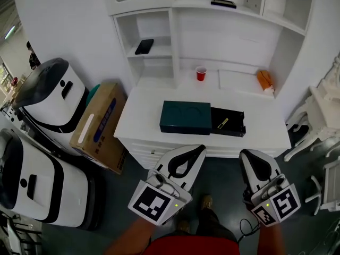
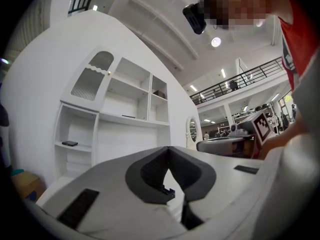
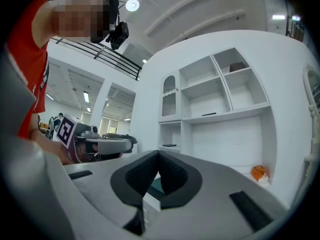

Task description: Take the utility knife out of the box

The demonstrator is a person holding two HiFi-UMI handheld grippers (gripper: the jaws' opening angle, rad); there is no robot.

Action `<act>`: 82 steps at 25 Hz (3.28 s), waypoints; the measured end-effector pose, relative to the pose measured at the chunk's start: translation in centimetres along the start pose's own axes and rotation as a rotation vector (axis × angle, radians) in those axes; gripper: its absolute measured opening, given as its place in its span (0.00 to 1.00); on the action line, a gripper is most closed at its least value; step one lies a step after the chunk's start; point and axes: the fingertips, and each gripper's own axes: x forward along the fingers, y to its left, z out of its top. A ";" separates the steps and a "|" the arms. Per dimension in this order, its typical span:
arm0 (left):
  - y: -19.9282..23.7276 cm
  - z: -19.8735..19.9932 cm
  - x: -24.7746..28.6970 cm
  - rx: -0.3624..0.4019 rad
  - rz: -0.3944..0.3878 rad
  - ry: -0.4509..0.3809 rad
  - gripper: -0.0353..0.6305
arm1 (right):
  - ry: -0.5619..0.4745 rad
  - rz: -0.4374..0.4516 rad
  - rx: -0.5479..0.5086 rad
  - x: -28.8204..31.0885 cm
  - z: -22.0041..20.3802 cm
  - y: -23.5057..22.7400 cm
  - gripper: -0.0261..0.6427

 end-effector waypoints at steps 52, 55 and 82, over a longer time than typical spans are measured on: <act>15.6 -7.9 15.5 -0.002 0.236 0.164 0.07 | 0.885 0.965 -0.570 16.6 -30.6 -15.2 0.29; 16.6 -8.1 15.6 0.000 0.252 0.168 0.07 | 0.918 1.017 -0.600 16.7 -31.9 -14.7 0.29; 18.8 -9.2 17.3 -0.028 0.217 0.174 0.07 | 1.027 1.061 -0.570 16.6 -33.9 -14.6 0.16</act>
